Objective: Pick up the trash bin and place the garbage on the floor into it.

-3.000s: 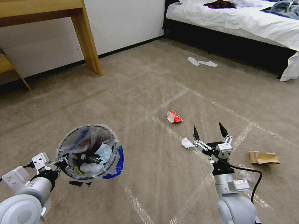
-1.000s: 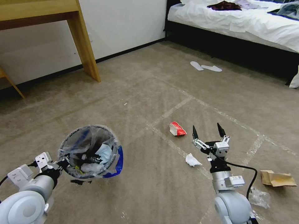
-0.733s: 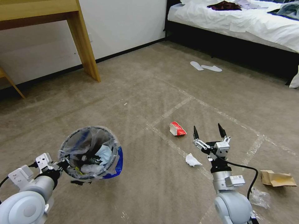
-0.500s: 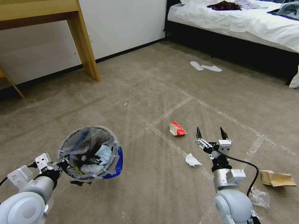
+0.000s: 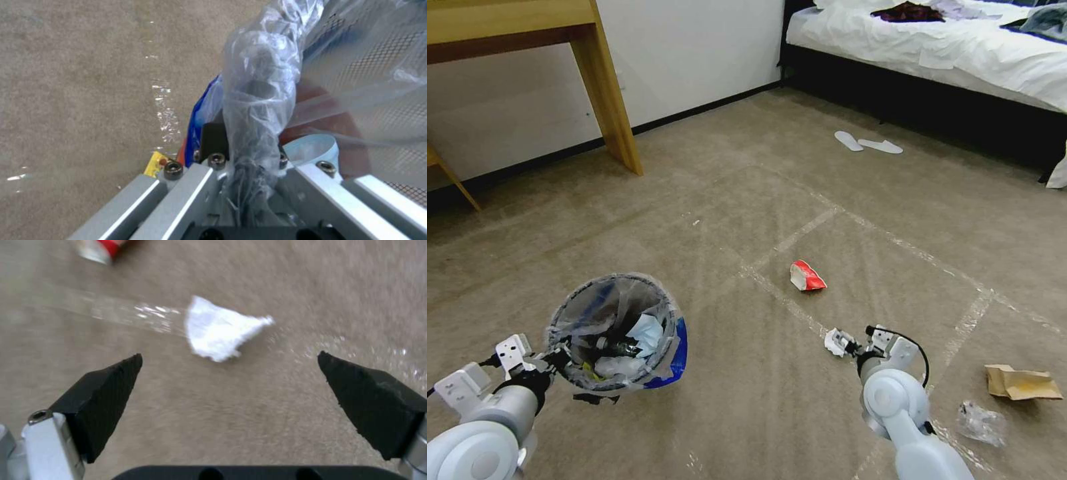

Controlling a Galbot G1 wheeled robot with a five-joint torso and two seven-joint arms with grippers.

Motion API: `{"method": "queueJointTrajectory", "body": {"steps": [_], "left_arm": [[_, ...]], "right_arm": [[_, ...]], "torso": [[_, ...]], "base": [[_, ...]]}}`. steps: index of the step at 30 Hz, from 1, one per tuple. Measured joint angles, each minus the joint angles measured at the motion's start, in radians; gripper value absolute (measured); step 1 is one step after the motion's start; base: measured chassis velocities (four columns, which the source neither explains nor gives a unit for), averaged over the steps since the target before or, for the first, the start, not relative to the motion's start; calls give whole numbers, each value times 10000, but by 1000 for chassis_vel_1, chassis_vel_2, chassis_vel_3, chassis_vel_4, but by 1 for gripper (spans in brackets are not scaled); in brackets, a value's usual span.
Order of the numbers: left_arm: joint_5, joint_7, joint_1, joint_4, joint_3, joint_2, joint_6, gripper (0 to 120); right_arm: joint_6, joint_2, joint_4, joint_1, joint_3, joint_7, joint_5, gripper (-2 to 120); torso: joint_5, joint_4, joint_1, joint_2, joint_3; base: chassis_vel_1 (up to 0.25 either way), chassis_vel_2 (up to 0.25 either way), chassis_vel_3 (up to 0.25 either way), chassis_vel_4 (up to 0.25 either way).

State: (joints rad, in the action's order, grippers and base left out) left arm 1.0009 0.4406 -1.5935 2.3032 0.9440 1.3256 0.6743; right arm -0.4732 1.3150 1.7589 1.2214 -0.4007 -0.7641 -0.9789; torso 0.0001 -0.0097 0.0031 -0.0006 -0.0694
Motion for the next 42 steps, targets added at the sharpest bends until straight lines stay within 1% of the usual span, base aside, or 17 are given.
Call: {"method": "queueJointTrajectory", "body": {"steps": [2, 3, 4, 5, 7, 8, 11, 14, 16, 22, 35, 36, 38, 39, 40, 41, 42], "left_arm": [[-1, 0, -8, 5, 3, 8, -6, 1], [-1, 0, -8, 5, 3, 8, -6, 1], [-1, 0, -12, 7, 1, 27, -10, 1], [-1, 0, -12, 7, 1, 27, -10, 1], [-32, 2, -44, 12, -19, 68, -13, 1], [-32, 2, -44, 12, -19, 68, -13, 1], [-93, 3, -108, 34, -35, 116, -28, 1], [-94, 1, -116, 42, -31, 116, -29, 1], [-91, 0, -123, 48, 0, 93, -33, 1], [-74, 0, -141, 17, 42, 50, -55, 1], [-46, 0, -130, -89, 52, -28, -71, 1], [-46, 0, -132, -102, 52, -28, -73, 1], [-47, 0, -134, -114, 52, -29, -74, 1], [-46, 0, -138, -126, 52, -30, -78, 1], [-46, 0, -138, -126, 52, -30, -78, 1], [-46, 0, -142, -138, 52, -33, -81, 1], [-46, 0, -146, -144, 56, -35, -89, 1]], "right_arm": [[131, 95, -1025, -351, -11, 56, -6, 100], [131, 95, -1025, -351, -11, 56, -6, 100], [192, 132, -1477, -491, -3, 132, -12, 100], [192, 132, -1477, -491, -3, 132, -12, 100], [264, 189, -2062, -701, 25, 284, -32, 100], [264, 189, -2062, -701, 25, 284, -32, 100], [426, 262, -2791, -1079, 94, 632, -13, 100], [496, 281, -2969, -1187, 130, 806, 26, 100], [630, 311, -3382, -1473, 255, 1245, 151, 99], [754, 399, -4077, -1954, 482, 1786, 366, 98], [1029, 670, -5447, -2644, 616, 2234, 719, 97], [1062, 701, -5566, -2700, 617, 2305, 768, 94], [1081, 719, -5640, -2738, 619, 2342, 791, 93], [1103, 732, -5717, -2779, 622, 2388, 819, 88], [1103, 732, -5717, -2779, 622, 2388, 819, 88], [1143, 749, -5835, -2831, 624, 2442, 866, 83], [1193, 758, -5961, -2882, 629, 2490, 918, 76]], "torso": [[1, 1, 0, 0, 0], [1, 1, 0, 0, 0], [1, 0, 1, 0, 0], [1, 0, 1, 0, 0], [0, 0, 1, 0, 0], [0, 0, 1, 0, 0], [0, 1, 0, 0, 0], [0, 1, 0, 0, 0], [0, 1, 0, 0, 0], [0, 1, 0, 0, 0], [0, 1, 0, 0, 0], [0, 1, 1, 0, 0], [0, 1, 1, 0, 1], [0, 1, 1, 0, 0], [0, 1, 1, 0, 0], [0, 1, 0, 0, 1], [0, 1, 1, 0, 0]], "base": [[0, 0, 0, 0], [0, 0, 0, 0], [0, 0, 0, 0], [0, 0, 0, 0], [0, 0, 0, 0], [0, 0, 0, 0], [0, 0, 0, 0], [0, 0, 0, 0], [0, 0, 0, 0], [0, 0, 0, 0], [0, 0, 0, 0], [0, 0, 0, 0], [0, 0, 0, 0], [0, 0, 0, 0], [0, 0, 0, 0], [0, 0, 0, 0], [0, 0, 0, 0]]}}
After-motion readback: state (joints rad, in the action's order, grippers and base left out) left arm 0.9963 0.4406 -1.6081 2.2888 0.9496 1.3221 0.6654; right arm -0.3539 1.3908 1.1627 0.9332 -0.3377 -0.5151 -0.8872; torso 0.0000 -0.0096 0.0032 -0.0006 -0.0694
